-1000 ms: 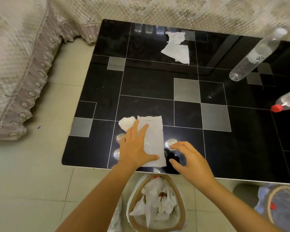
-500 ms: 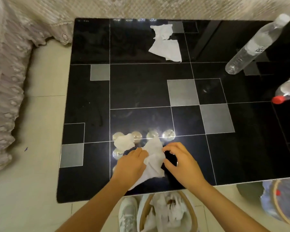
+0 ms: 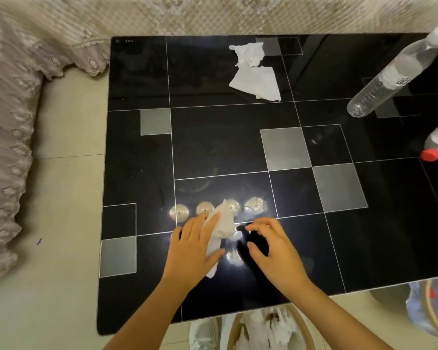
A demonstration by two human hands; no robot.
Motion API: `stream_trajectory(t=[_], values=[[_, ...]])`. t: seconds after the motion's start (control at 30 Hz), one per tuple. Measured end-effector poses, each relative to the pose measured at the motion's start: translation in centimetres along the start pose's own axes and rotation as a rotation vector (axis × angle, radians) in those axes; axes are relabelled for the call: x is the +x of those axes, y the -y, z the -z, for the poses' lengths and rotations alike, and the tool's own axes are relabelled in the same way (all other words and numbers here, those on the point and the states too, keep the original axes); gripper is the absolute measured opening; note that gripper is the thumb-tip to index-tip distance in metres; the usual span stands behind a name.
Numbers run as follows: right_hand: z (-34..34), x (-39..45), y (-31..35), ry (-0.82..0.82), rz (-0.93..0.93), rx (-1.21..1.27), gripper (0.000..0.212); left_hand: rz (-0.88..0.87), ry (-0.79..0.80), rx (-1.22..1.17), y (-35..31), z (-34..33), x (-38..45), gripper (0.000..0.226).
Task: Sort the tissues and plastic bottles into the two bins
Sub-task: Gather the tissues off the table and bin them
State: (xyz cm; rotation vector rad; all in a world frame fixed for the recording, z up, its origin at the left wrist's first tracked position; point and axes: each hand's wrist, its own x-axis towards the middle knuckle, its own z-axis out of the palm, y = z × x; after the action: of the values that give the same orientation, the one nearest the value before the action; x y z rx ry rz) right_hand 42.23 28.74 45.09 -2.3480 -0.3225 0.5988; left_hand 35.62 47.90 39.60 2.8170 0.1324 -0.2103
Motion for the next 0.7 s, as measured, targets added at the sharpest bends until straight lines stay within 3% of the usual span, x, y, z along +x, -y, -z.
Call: stream_trajectory(t=[0.13,0.3,0.57,0.7], values=[[-0.1,1.6,0.4,0.005,0.014,-0.004,0.028,-0.022,-0.051,0.006,0.2,-0.4,2.3,0.079],[0.7,5.5,1.2,-0.052,0.059,0.002,0.031,0.143,-0.147,-0.204,0.5,2.3,10.4,0.033],[3.8,16.1,1.7,-0.214,0.140,-0.045,0.042,0.195,-0.259,-0.386,2.6,4.3,24.2,0.035],[5.7,22.5,2.4,-0.284,0.177,-0.069,0.042,0.305,-0.344,-0.450,2.6,4.7,29.8,0.035]])
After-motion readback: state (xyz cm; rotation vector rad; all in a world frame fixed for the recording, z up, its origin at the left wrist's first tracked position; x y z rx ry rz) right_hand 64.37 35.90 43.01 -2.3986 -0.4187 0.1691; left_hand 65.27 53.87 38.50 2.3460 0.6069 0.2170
